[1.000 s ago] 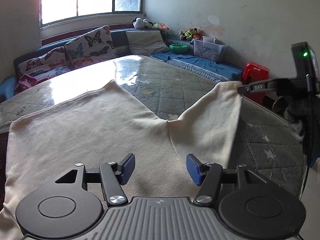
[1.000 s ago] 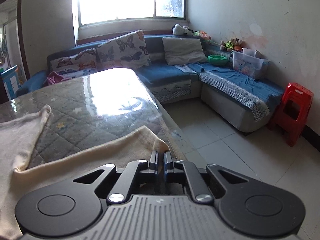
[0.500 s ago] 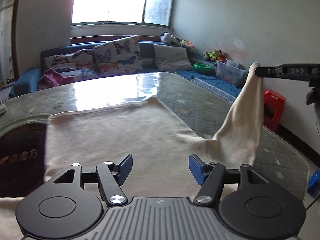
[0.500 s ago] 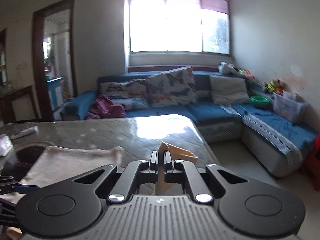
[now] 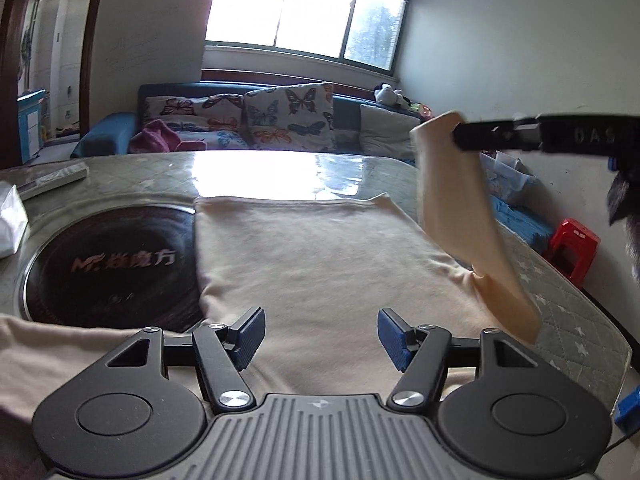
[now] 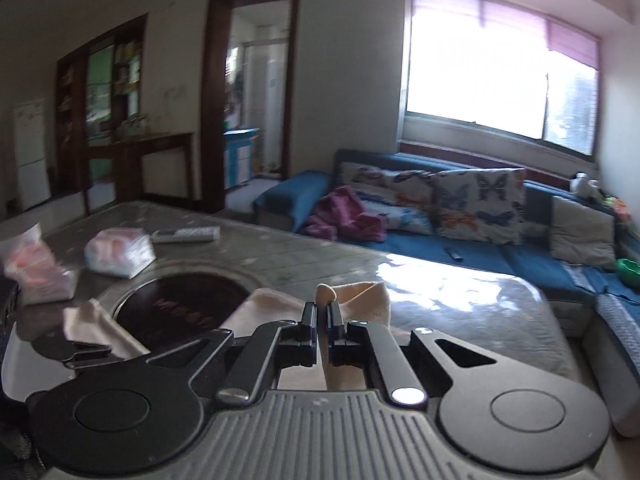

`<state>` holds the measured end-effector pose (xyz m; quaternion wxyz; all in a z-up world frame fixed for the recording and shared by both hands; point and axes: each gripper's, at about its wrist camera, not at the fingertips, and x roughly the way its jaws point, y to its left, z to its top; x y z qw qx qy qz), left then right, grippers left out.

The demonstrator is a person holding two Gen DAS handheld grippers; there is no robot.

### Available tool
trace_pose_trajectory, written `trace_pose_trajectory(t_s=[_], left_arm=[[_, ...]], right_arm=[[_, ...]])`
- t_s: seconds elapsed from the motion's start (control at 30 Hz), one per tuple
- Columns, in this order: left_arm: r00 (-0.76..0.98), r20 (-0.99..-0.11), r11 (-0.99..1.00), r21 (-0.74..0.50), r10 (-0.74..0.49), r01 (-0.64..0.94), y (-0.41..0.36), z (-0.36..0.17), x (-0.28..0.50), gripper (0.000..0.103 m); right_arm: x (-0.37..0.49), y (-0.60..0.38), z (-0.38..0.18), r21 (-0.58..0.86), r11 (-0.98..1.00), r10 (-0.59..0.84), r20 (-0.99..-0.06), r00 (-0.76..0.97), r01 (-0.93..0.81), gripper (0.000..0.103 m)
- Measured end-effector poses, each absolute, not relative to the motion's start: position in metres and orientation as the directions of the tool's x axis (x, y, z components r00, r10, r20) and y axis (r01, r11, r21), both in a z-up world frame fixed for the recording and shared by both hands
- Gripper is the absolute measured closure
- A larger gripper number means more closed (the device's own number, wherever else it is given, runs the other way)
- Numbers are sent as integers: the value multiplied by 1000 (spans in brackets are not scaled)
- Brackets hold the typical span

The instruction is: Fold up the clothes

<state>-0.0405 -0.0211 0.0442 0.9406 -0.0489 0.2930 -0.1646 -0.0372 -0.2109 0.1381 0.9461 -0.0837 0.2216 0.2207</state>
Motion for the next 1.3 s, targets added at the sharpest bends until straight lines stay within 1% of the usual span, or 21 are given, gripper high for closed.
trace_pose_trajectory(t_s=[0.13,0.33,0.43,0.47,0.57,0.63,0.67,0.7,0.73,0.9,1.0,1.03,1.07,1.1,1.17,1.2,1.27,1.3], left_arm=[[773,-545,945,-207,-325,252,-11,38,-47,37],[766,-559,947,-222,-317,231,-4,32,-54,37],[765,-561,948,-220,-316,230,-3,32,-57,37],[765,-562,948,-220,-316,230,-3,32,-57,37],[766,-561,949,-217,-314,231,-2,33,-58,37],[770,-556,949,-213,-312,231,-3,34,-59,38],[772,-554,950,-211,-310,231,-3,34,-59,39],[775,-552,951,-207,-309,231,-4,34,-60,39],[777,-550,952,-200,-306,233,-5,35,-60,39],[767,-563,952,-181,-307,248,-9,32,-60,50],[763,-575,955,-166,-296,246,-11,28,-58,68],[762,-578,956,-159,-292,245,-12,27,-57,77],[764,-580,958,-149,-284,243,-12,27,-57,83],[769,-578,962,-133,-271,239,-14,28,-57,86],[780,-568,964,-120,-263,238,-14,33,-57,95],[785,-561,964,-117,-262,238,-13,37,-57,96],[798,-543,964,-107,-262,244,-14,46,-56,100],[804,-533,963,-100,-264,250,-16,51,-54,101]], right_arm=[[-43,-177,115,-60,846,429,-511,744,-529,99],[-50,-164,96,-37,807,468,-570,675,-590,99],[-54,-159,87,-22,787,484,-598,639,-617,97],[-55,-157,84,-17,780,489,-606,627,-626,93],[-59,-155,78,-12,766,498,-622,605,-642,92],[-61,-162,81,-19,774,489,-618,616,-634,87],[-63,-169,82,-26,781,478,-618,625,-623,82],[-64,-178,83,-34,791,464,-618,635,-611,79],[-66,-185,83,-43,799,450,-619,644,-600,78],[-80,-233,75,-99,860,329,-642,692,-501,73],[-90,-259,65,-122,890,256,-665,702,-440,72],[-93,-268,61,-126,899,232,-673,702,-419,71],[-96,-276,59,-126,907,216,-680,700,-401,71],[-98,-282,57,-120,915,206,-685,699,-386,70],[-103,-294,53,-103,926,195,-691,696,-362,67],[-105,-298,52,-94,930,197,-691,695,-356,65],[-108,-301,50,-87,931,200,-690,696,-353,64],[-109,-299,49,-88,930,203,-687,698,-357,60]])
